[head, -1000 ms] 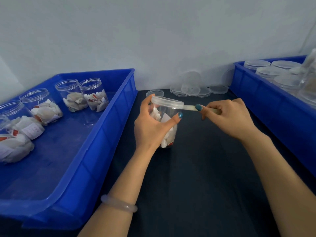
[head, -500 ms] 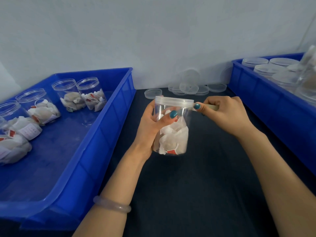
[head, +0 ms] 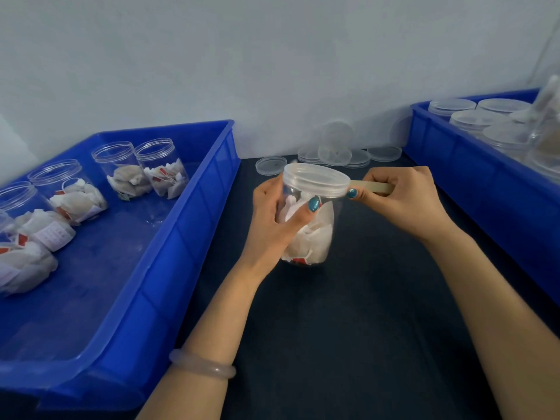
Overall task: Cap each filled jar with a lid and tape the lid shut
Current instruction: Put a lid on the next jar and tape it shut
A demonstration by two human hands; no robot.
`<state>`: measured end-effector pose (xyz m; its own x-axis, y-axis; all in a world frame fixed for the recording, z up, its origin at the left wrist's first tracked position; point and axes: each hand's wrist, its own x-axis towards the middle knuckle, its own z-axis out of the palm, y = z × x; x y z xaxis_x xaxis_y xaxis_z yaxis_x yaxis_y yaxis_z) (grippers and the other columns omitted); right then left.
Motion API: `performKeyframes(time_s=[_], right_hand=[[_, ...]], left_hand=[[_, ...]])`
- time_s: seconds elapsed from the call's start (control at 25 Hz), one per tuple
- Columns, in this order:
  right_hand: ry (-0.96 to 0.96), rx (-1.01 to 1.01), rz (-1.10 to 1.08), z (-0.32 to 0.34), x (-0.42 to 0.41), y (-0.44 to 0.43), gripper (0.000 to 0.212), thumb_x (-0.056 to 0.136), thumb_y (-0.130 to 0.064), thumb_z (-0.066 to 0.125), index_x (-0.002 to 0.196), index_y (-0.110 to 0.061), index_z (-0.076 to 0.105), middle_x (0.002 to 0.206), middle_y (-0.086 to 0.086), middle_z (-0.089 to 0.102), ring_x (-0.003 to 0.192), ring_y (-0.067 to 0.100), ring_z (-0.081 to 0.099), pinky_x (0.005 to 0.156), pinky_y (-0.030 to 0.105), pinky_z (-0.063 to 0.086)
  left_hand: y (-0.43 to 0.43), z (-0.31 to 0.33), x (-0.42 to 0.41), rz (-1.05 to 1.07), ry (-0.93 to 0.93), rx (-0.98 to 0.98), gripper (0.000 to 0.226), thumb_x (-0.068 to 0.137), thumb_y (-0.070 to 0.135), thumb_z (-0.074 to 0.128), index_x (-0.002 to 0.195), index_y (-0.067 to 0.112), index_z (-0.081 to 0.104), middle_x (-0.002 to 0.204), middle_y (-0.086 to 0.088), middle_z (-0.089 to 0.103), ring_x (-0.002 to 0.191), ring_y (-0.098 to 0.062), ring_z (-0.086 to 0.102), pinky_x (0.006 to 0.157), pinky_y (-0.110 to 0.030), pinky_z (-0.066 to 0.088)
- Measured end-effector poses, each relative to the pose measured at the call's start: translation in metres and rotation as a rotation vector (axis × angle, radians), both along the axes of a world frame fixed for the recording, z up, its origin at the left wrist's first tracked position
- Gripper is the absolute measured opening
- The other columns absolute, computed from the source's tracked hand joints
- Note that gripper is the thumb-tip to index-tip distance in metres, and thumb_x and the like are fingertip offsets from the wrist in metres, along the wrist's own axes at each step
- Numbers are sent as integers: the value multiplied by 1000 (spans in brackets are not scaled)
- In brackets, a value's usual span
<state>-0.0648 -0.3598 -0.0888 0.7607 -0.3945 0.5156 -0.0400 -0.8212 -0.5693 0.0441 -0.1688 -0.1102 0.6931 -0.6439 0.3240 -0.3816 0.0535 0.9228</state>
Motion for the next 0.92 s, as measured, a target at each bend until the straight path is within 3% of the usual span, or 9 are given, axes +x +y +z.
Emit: performKeyframes(time_s=[0.08,0.28,0.36,0.48,0.56,0.68,0.8,0.92], right_hand=[[-2,-40,-9,-1,1,1,67,68,-79,50,66,-14,66,55,5,58,60,22,51,80,36,37],[85,-170,-40,-6,5,7,69,78,-86,34,70,-24,62,57,-3,56,67,18,54,92,36,29],[90,-178,-7,-5,4,6,68,83,-80,21,76,-26,61,63,-7,55,73,13,54,91,38,26],[63,-276,-43,-4,6,7,61,91,-67,15,79,-28,61,72,-11,53,80,12,51,84,39,23],[-2,-357,-139,-4,7,10,61,95,-64,20,74,-24,60,73,-9,53,78,14,49,78,35,19],[-71,-314,-255,-3,5,9,72,92,-72,27,62,-12,55,63,-2,50,67,19,45,76,33,17],[-21,-144,-236,-4,7,7,86,80,-83,27,61,-4,55,53,2,48,63,23,49,82,31,20],[26,-11,-186,-4,10,11,83,75,-85,30,57,-6,45,49,0,39,63,24,49,89,31,22]], left_hand=[[-2,-3,0,9,-58,-17,66,63,65,77,118,73,41,130,25,47,120,14,46,87,-1,40],[-3,-13,11,26,-40,-40,82,61,43,91,131,32,49,121,19,62,113,9,56,83,-7,46],[-2,-12,14,93,22,-52,84,59,48,84,132,33,45,120,24,59,107,18,55,78,-3,46],[-1,-10,17,124,101,-71,89,56,52,81,134,31,43,102,34,64,98,22,57,71,-2,46],[0,-9,17,107,115,-73,92,63,52,86,140,30,41,102,39,65,100,16,60,82,-12,51],[0,-6,14,65,173,-96,89,59,60,81,138,42,43,112,34,64,110,3,62,100,-37,50],[1,-2,6,-8,243,-121,90,50,71,80,130,45,51,127,15,63,116,-13,63,99,-51,52],[3,0,1,-68,271,-142,108,48,76,80,140,32,48,137,-3,58,121,-25,61,100,-58,49]])
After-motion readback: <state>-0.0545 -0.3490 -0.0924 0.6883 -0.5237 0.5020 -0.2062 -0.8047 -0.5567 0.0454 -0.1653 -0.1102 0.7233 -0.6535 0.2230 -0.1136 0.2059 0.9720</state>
